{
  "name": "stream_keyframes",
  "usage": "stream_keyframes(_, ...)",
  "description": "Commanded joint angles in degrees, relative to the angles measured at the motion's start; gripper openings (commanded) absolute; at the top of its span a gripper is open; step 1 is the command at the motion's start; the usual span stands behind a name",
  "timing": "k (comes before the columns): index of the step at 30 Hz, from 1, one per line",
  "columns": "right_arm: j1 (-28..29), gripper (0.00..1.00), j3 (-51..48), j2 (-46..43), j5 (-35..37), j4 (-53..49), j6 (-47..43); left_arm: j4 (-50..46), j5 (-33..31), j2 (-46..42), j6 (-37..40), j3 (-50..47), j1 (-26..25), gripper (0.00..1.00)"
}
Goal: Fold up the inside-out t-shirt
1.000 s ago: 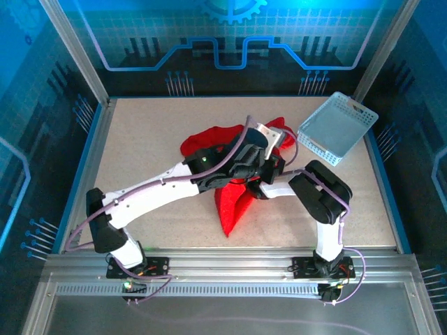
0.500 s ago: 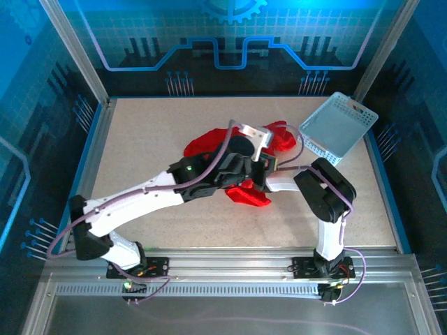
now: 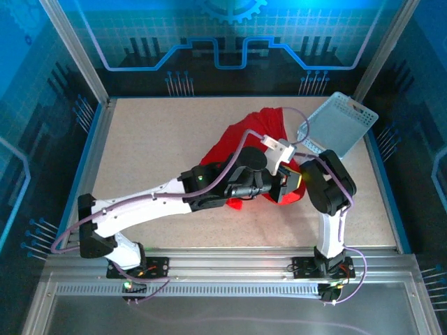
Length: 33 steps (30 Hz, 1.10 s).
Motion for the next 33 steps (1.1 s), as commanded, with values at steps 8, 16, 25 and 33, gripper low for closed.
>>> stream_keyframes(8, 0.6, 0.67, 2.6, 5.3, -7.2, -7.4, -1.9, 4.0, 12.9, 8.3, -3.0, 8.4, -1.1, 0.00)
stream_keyframes(16, 1.3, 0.70, 17.2, 12.5, -10.7, -20.3, -4.6, 5.5, 21.8, 16.2, -7.0, 18.2, -2.2, 0.00)
stream_keyframes(25, 2.8, 0.72, 34.6, 21.5, -3.9, -42.1, -10.1, 3.8, 20.0, 16.6, -4.6, 20.2, -2.2, 0.00)
stream_keyframes(33, 4.8, 0.79, 48.8, 29.9, -6.6, -52.4, -12.2, 3.6, 24.6, 21.8, -7.3, 25.9, -2.2, 0.00)
